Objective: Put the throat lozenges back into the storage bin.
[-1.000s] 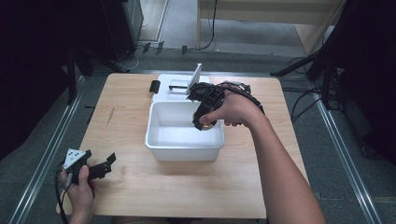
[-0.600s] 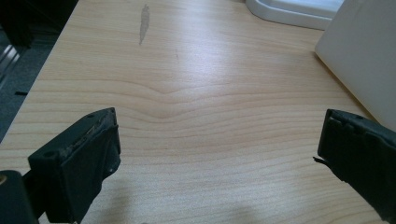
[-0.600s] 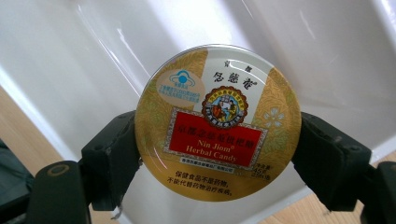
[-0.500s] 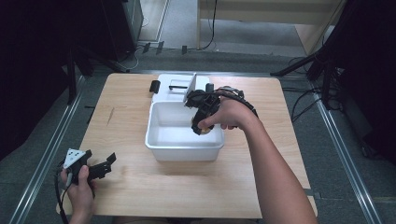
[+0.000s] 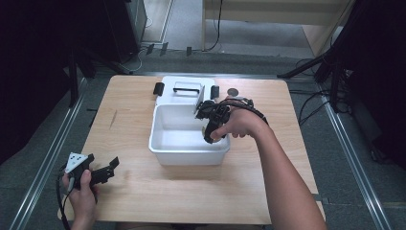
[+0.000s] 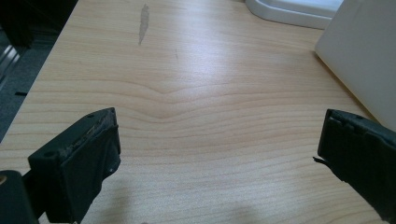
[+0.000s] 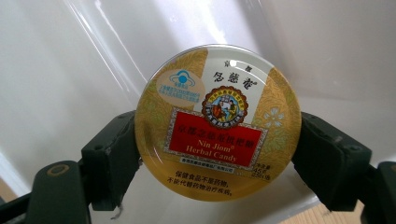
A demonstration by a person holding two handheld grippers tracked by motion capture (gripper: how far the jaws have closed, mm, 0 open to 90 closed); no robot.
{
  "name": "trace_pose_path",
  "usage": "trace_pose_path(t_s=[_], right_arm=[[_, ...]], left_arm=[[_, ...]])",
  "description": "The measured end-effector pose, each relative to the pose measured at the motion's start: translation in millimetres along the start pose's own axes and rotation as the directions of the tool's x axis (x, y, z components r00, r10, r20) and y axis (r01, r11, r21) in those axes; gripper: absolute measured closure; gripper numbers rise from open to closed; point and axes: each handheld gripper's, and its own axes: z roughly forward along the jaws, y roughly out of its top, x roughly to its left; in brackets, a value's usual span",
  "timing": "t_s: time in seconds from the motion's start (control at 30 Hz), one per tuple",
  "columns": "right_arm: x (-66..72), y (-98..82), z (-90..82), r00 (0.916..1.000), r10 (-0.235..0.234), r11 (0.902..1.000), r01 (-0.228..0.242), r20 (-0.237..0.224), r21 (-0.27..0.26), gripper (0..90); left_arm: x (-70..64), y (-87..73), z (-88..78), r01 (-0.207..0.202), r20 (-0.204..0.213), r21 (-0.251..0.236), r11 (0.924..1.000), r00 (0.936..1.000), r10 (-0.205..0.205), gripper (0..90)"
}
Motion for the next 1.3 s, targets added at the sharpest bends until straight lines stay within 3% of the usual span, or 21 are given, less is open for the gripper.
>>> trace_pose_path(t_s=[0.33, 0.63, 0.87, 1.17, 1.3], right_arm=[[0.4, -4.7, 11.3, 0.9998, -0.019, 0.9998, 0.019, 0.004, -0.004, 20.5], [2.5, -5.9, 15.5, 0.9978, -0.065, 0.9979, 0.065, 0.016, -0.002, 20.4], [2.9, -3.7, 21.0, 0.9959, -0.086, 0.9962, 0.086, 0.027, 0.014, 20.4], [5.1, -0.1, 26.0, 0.996, -0.077, 0.9956, 0.074, 0.045, 0.057, 20.8], [5.6, -0.8, 27.7, 0.993, -0.092, 0.9936, 0.087, 0.074, 0.073, 24.2]], left_arm=[[0.1, -0.1, -0.2, 0.001, 0.002, 0.001, 1.0, 1.0, -0.001, 0.0], [0.3, 0.0, -0.2, 0.004, 0.003, 0.003, 1.0, 1.0, -0.004, 0.0], [0.6, 0.1, -0.2, 0.004, 0.004, 0.005, 1.0, 1.0, -0.004, 0.0], [0.8, 0.2, -0.1, 0.004, 0.006, 0.007, 1.0, 1.0, -0.004, 0.0], [0.8, 0.1, 0.1, 0.008, 0.007, 0.005, 1.0, 0.9999, -0.008, 0.0]])
